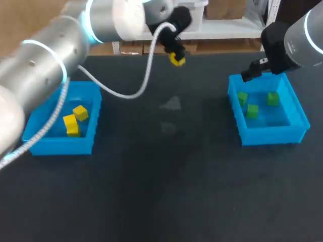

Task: Put the green cubes in the right bin and the yellow cubes in the left bin.

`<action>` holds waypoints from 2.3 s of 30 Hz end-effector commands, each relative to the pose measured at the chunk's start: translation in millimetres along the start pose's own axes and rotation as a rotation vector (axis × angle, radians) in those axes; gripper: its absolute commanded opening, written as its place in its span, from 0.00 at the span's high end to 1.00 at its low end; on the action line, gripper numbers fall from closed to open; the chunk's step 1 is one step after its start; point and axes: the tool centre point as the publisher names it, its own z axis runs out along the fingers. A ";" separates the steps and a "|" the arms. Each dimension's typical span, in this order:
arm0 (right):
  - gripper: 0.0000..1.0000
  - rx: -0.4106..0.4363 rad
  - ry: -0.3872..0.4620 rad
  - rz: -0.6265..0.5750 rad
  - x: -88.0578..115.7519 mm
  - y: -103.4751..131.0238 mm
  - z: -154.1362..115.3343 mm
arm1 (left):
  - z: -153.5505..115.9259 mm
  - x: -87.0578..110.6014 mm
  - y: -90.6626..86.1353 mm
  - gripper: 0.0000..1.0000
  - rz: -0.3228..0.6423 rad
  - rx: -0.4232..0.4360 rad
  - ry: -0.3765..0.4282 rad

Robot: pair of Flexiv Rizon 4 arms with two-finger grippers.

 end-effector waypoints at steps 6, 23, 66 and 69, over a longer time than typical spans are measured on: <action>0.00 0.007 -0.009 0.002 2.6 1.1 -0.6 | -111.9 124.3 28.6 1.00 -0.175 -0.201 -0.029; 0.00 0.007 -0.009 0.002 2.6 1.1 -0.6 | -170.6 267.1 22.1 1.00 -0.489 -0.336 0.049; 0.00 0.007 -0.009 0.002 2.6 1.1 -0.6 | -136.8 317.6 8.9 0.00 -0.618 -0.287 0.086; 0.00 0.007 -0.009 0.002 2.6 1.1 -0.6 | -136.7 312.3 9.5 0.00 -0.628 -0.273 0.040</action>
